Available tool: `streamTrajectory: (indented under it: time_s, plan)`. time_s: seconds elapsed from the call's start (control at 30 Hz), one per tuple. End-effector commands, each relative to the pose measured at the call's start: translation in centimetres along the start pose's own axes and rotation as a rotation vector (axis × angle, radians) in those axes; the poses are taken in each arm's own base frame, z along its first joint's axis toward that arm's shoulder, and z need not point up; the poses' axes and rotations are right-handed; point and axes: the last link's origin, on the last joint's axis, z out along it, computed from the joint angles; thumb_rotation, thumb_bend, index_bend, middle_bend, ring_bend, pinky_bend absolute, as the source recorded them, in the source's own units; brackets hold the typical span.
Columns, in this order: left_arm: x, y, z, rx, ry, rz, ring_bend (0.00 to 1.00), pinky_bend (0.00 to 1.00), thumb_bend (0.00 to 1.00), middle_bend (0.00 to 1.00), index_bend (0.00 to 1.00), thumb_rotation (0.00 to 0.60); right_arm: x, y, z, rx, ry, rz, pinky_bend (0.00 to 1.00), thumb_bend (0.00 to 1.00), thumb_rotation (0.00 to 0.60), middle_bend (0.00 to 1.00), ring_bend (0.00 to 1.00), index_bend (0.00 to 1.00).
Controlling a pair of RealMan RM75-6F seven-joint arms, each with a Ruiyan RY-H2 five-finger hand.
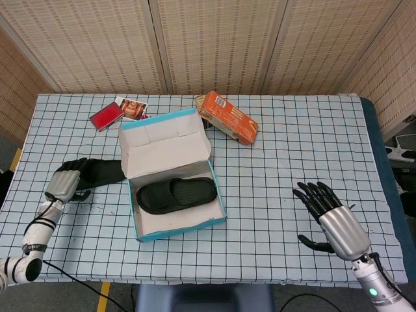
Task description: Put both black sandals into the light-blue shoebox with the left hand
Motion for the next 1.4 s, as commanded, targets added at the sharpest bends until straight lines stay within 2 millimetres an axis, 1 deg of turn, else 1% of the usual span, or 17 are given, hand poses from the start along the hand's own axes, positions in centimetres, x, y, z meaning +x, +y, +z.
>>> streamTrajectory:
  time_s: [0.03,0.27,0.57,0.83,0.93,0.97,1.03,1.1,1.2,1.3,1.4]
  plan:
    - [-0.1,-0.5,0.8,0.028,-0.008,-0.001,0.00,0.00,0.35,0.00,0.00,0.600,-0.1,-0.1,-0.2,0.001,-0.005,0.003,0.00,0.12,0.538,0.00,0.00,0.00]
    - [-1.0,-1.1,1.3,0.057,-0.075,0.017,0.00,0.00,0.35,0.00,0.00,0.600,0.0,-0.1,-0.4,-0.008,0.004,0.001,0.00,0.12,0.539,0.00,0.00,0.00]
    - [-1.4,-2.3,2.2,0.109,-0.088,0.032,0.00,0.00,0.36,0.00,0.00,0.600,-0.4,-0.2,-0.3,-0.004,-0.010,0.003,0.00,0.12,0.539,0.00,0.00,0.00]
    - [-2.7,-2.9,3.0,0.142,-0.119,0.055,0.00,0.00,0.36,0.00,0.00,0.600,-0.4,-0.3,-0.4,-0.004,-0.012,0.000,0.00,0.12,0.538,0.00,0.00,0.00]
    - [-3.2,-3.0,3.3,0.153,-0.127,0.069,0.01,0.00,0.38,0.00,0.01,0.600,-0.4,-0.4,-0.4,-0.002,-0.013,0.000,0.00,0.12,0.538,0.00,0.00,0.00]
    - [-3.3,-3.0,3.4,0.159,-0.120,0.065,0.03,0.00,0.39,0.02,0.04,0.600,-0.4,-0.4,-0.4,-0.002,-0.014,0.000,0.00,0.12,0.538,0.00,0.00,0.00]
    - [-3.4,-3.1,3.5,0.164,-0.099,0.073,0.10,0.03,0.40,0.09,0.12,0.600,-0.5,-0.4,-0.5,-0.002,-0.018,0.000,0.00,0.12,0.538,0.00,0.00,0.00]
    - [-3.4,-3.0,3.6,0.173,-0.072,0.081,0.24,0.12,0.45,0.25,0.25,0.600,-0.5,-0.4,-0.5,-0.001,-0.022,0.000,0.00,0.12,0.539,0.00,0.00,0.00]
    - [-3.6,-2.9,3.7,0.179,-0.055,0.082,0.38,0.22,0.50,0.41,0.40,0.600,-0.6,-0.4,-0.5,0.000,-0.025,0.001,0.00,0.12,0.538,0.00,0.00,0.00]
    - [-3.4,-2.6,3.7,0.185,-0.014,0.072,0.46,0.31,0.53,0.50,0.49,0.600,-0.6,-0.5,-0.5,0.002,-0.028,0.001,0.00,0.12,0.539,0.00,0.00,0.00]
    - [-3.3,-2.4,3.6,0.180,0.012,0.055,0.51,0.38,0.54,0.55,0.54,0.600,-0.7,-0.5,-0.5,0.003,-0.029,0.000,0.00,0.12,0.539,0.00,0.00,0.00]
